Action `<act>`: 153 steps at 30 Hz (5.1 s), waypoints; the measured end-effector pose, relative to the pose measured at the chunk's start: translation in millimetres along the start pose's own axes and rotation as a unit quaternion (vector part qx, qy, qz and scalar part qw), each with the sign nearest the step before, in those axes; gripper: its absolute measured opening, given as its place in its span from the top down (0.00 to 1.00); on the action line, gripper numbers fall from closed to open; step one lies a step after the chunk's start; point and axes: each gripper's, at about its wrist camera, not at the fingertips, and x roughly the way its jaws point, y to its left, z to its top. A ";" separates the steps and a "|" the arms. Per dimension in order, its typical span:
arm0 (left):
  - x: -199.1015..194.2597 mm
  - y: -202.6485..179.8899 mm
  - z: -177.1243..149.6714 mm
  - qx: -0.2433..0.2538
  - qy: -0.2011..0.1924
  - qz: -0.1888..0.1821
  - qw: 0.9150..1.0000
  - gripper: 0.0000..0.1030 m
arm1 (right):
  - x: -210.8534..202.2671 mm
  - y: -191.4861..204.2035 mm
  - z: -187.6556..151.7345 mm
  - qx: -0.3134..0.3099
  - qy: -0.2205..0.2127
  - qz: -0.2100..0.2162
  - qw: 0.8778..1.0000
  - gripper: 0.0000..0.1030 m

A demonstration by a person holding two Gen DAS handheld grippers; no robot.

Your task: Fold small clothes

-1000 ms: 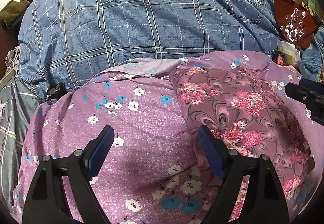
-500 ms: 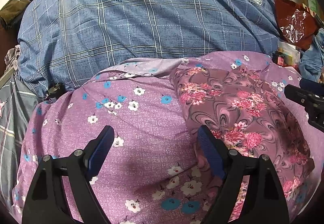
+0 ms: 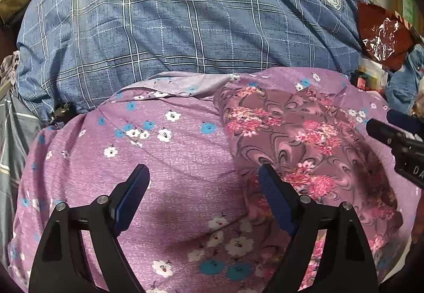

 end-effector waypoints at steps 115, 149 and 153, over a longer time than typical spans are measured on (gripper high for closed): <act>39.6 0.6 4.4 -0.017 0.090 -0.283 0.955 0.52 | 48.3 -78.6 -29.4 0.109 0.099 0.102 0.984 0.36; 61.4 -7.2 2.0 -0.064 0.115 -0.302 0.944 0.36 | 63.6 -48.4 -32.5 0.093 0.117 0.109 0.983 0.33; 61.8 -7.6 1.6 -0.060 0.107 -0.301 0.946 0.39 | 58.2 -40.6 -30.5 0.068 0.106 0.087 0.988 0.34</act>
